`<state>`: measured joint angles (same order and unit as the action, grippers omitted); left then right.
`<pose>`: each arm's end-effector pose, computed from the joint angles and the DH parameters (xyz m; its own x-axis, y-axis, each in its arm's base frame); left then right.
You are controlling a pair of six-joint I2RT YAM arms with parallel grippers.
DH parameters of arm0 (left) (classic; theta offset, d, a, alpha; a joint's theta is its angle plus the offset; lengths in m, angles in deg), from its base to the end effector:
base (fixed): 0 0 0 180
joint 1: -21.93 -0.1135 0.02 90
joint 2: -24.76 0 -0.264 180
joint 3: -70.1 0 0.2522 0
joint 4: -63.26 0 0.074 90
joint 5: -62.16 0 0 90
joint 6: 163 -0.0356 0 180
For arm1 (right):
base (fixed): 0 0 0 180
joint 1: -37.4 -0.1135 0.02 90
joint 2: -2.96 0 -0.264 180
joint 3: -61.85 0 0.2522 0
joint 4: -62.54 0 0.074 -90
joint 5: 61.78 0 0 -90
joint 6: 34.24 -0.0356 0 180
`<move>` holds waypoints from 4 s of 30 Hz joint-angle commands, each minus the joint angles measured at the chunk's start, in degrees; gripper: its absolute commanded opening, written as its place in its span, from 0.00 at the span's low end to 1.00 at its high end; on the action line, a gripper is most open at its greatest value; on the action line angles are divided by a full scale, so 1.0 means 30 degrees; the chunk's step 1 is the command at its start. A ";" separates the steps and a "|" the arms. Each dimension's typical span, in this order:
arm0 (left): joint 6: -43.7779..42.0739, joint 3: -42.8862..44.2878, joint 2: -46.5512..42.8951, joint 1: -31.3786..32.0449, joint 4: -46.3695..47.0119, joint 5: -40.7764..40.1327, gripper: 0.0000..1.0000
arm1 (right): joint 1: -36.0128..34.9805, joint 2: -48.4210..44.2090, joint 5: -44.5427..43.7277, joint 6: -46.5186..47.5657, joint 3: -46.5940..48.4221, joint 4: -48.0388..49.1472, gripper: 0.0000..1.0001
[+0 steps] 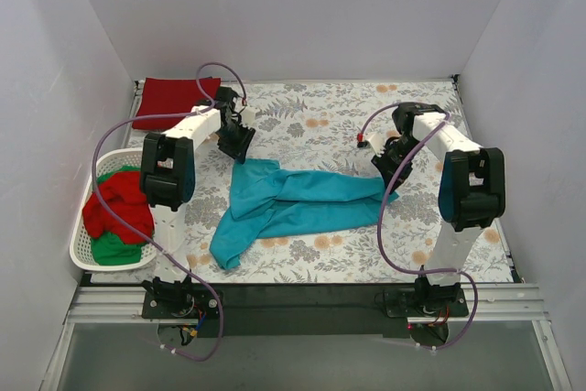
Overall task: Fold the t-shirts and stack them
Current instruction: Flatten the tshirt out
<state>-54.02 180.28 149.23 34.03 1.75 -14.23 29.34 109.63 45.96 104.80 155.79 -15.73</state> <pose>0.4289 -0.1005 0.1636 -0.9810 -0.1130 -0.1578 -0.0623 0.9533 -0.2955 0.3350 0.0584 0.2029 -0.5521 -0.8046 -0.2186 -0.8317 0.5128 0.2129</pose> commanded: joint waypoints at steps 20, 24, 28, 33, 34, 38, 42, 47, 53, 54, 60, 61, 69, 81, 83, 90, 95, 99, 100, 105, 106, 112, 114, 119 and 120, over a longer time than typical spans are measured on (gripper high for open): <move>-0.2433 0.6150 -0.1058 -0.3447 -0.0784 0.0738 0.00 | -0.0217 0.2760 0.1587 -0.0787 0.4704 -0.1084 0.61; -0.2109 0.5741 -0.1175 -0.3447 -0.0609 0.1002 0.00 | 0.0458 0.3698 0.2230 -0.1374 0.6844 -0.1201 0.61; -0.2022 0.5799 -0.1001 -0.3447 -0.0841 0.0972 0.00 | 0.0226 0.3613 0.3664 -0.1608 0.7958 -0.1201 0.58; -0.1700 0.5799 -0.0795 -0.3417 -0.0988 0.1031 0.00 | -0.1472 0.3816 0.4051 -0.2602 0.8575 -0.0328 0.52; -0.1670 0.5799 -0.0737 -0.3417 -0.1105 0.1031 0.00 | -0.1794 0.3933 0.3817 -0.2895 0.8546 -0.0062 0.52; -0.1581 0.5741 -0.0678 -0.3417 -0.1311 0.1090 0.00 | -0.3436 0.4519 0.2761 -0.4185 0.8633 0.1257 0.56; -0.1610 0.5945 -0.0531 -0.3388 -0.1428 0.1060 0.00 | -0.4491 0.5222 0.1300 -0.5122 0.9102 0.2020 0.56; -0.1581 0.6238 -0.0414 -0.3359 -0.1574 0.0972 0.00 | -0.5370 0.5809 0.0183 -0.5300 0.8986 0.2576 0.56; -0.1523 0.6151 -0.0355 -0.3329 -0.1575 0.0943 0.00 | -0.5664 0.6453 -0.0698 -0.5564 0.8839 0.3017 0.56; -0.1465 0.6150 -0.0355 -0.3329 -0.1546 0.0943 0.00 | -0.5665 0.6483 -0.0697 -0.5535 0.8897 0.3046 0.56; -0.1406 0.6092 -0.0297 -0.3329 -0.1545 0.0914 0.00 | -0.5899 0.6630 -0.0142 -0.5769 0.8751 0.3047 0.54; -0.1406 0.6092 -0.0297 -0.3329 -0.1545 0.0914 0.00 | -0.5957 0.6601 -0.0054 -0.5769 0.8693 0.3047 0.54; -0.1376 0.6062 -0.0267 -0.3300 -0.1575 0.0914 0.00 | -0.6163 0.6805 0.0357 -0.6033 0.8664 0.3076 0.54; -0.1494 0.5946 -0.0296 -0.3300 -0.1546 0.0796 0.00 | -0.6251 0.6865 -0.0698 -0.5916 0.8313 0.3223 0.35; -0.1464 0.5945 -0.0268 -0.3300 -0.1516 0.0825 0.00 | -0.6251 0.6719 -0.0581 -0.5945 0.8195 0.3193 0.43; -0.1494 0.5799 -0.0326 -0.3300 -0.1428 0.0885 0.00 | -0.6251 0.6484 -0.0434 -0.6121 0.8106 0.3193 0.27; -0.1494 0.5857 -0.0297 -0.3300 -0.1370 0.0855 0.00 | -0.6251 0.5783 -0.0609 -0.6092 0.8253 0.3164 0.16; -0.1494 0.5887 -0.0414 -0.3300 -0.1340 0.0855 0.00 | -0.6222 0.4932 -0.0990 -0.5800 0.8078 0.3134 0.11; -0.1523 0.5829 -0.0443 -0.3300 -0.1282 0.0884 0.00 | -0.6221 0.4757 -0.1077 -0.5682 0.8019 0.3134 0.08; -0.1523 0.5828 -0.0443 -0.3300 -0.1223 0.0972 0.00 | -0.6134 0.4140 -0.1517 -0.5213 0.7843 0.3076 0.07; -0.1523 0.5886 -0.0443 -0.3300 -0.1194 0.1001 0.00 | -0.6105 0.4111 -0.1576 -0.5184 0.7843 0.3018 0.07; -0.1552 0.5887 -0.0443 -0.3300 -0.1282 0.1148 0.00 | -0.6104 0.4256 -0.1314 -0.5037 0.8077 0.2667 0.08; -0.1581 0.5887 -0.0472 -0.3300 -0.1311 0.1148 0.00 | -0.6075 0.4461 -0.1079 -0.5124 0.8252 0.2520 0.01; -0.1757 0.5829 -0.0531 -0.3300 -0.1457 0.1119 0.00 | -0.6017 0.4841 -0.0815 -0.5505 0.8604 0.2227 0.09; -0.1757 0.5799 -0.0531 -0.3300 -0.1458 0.1090 0.00 | -0.5958 0.4872 -0.0699 -0.5535 0.8634 0.2139 0.15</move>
<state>-58.43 197.46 149.18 23.93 -2.77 -11.92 11.07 123.97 42.17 88.74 179.71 -7.31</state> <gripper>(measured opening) 0.017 0.093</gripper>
